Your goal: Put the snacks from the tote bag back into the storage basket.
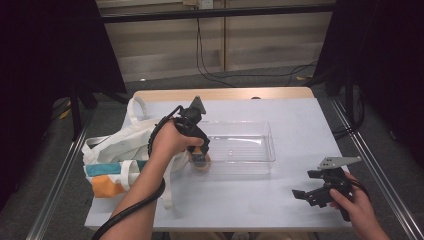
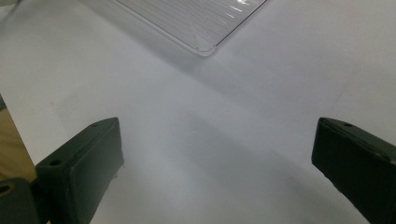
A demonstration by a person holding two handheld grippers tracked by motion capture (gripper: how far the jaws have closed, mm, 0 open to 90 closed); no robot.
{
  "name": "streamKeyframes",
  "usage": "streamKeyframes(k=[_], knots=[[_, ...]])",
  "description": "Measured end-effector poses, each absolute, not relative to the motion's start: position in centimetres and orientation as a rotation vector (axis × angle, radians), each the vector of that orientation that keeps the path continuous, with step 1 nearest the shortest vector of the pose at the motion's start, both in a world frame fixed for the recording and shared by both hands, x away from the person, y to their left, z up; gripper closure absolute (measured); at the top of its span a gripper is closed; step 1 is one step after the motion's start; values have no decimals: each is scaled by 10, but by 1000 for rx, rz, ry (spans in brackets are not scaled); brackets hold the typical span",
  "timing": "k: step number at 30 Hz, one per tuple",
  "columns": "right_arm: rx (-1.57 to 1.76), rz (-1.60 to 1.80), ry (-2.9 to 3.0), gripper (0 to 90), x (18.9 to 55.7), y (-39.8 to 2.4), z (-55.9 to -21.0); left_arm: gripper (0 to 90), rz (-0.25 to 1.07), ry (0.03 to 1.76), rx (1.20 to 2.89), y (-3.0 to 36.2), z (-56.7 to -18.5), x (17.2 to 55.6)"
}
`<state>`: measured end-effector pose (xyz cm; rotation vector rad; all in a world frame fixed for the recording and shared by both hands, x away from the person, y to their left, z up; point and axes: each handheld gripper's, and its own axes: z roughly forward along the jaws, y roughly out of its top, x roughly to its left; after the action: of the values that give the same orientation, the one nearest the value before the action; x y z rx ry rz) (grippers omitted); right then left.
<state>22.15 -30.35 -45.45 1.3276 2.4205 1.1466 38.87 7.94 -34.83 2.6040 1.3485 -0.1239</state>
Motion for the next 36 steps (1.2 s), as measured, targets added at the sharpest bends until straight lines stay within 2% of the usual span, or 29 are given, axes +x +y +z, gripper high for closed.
streamKeyframes(k=[20, 36], knots=[[1309, 1150, 2429, 20, 225, -300, -454, 301, -121, 1346, 2607, 80, -351, 387], [1309, 1150, 2434, 20, 225, -300, -456, 298, -57, 1290, 2605, 74, -354, 385]])
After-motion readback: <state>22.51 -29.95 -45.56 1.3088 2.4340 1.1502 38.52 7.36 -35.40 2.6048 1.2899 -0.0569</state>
